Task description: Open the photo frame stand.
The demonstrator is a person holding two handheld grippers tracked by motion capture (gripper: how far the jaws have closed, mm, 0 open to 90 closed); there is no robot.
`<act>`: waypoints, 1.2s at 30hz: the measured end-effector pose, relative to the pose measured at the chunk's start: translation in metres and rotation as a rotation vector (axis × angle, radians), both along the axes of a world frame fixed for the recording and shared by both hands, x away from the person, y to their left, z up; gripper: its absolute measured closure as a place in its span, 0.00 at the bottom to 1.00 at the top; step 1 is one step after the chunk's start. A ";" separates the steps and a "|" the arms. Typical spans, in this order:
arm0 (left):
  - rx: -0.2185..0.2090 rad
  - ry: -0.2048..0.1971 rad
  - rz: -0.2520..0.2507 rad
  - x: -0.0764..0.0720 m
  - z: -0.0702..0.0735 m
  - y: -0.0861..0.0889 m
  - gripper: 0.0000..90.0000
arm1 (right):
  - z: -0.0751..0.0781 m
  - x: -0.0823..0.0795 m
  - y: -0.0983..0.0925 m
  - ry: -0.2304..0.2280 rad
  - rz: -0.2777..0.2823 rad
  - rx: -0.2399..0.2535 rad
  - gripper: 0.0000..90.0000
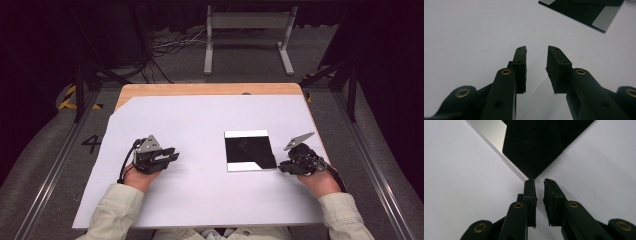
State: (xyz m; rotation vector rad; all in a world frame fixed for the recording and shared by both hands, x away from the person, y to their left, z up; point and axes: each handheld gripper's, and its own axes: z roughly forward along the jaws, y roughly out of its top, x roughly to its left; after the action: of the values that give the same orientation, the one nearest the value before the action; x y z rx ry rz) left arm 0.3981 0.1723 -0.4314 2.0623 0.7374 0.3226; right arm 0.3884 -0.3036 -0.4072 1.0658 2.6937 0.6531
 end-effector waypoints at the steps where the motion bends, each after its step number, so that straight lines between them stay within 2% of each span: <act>1: 0.000 0.000 0.000 0.000 0.000 0.000 0.77 | 0.000 0.000 0.000 0.002 0.003 -0.004 0.89; 6: 0.000 0.005 -0.003 0.000 -0.001 -0.001 0.77 | -0.002 0.001 0.002 0.022 0.008 -0.013 0.89; 10: 0.003 0.003 -0.006 0.000 -0.001 -0.001 0.77 | -0.003 0.004 0.006 0.040 0.021 -0.041 0.91; 20: 0.000 0.009 -0.006 0.000 -0.001 -0.001 0.77 | -0.003 0.005 0.012 0.044 0.036 -0.075 0.94; 31: 0.000 0.007 -0.008 0.000 -0.001 -0.001 0.77 | 0.004 0.002 0.010 0.020 0.041 -0.039 0.95; 36: 0.001 0.009 -0.010 0.000 -0.001 -0.002 0.77 | 0.011 0.000 0.008 -0.008 0.041 -0.010 0.96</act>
State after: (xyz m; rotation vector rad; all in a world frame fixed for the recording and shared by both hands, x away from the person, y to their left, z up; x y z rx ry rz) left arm 0.3983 0.1707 -0.4327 2.0688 0.7326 0.3088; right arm 0.3884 -0.2952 -0.3958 1.0060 2.7159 0.6482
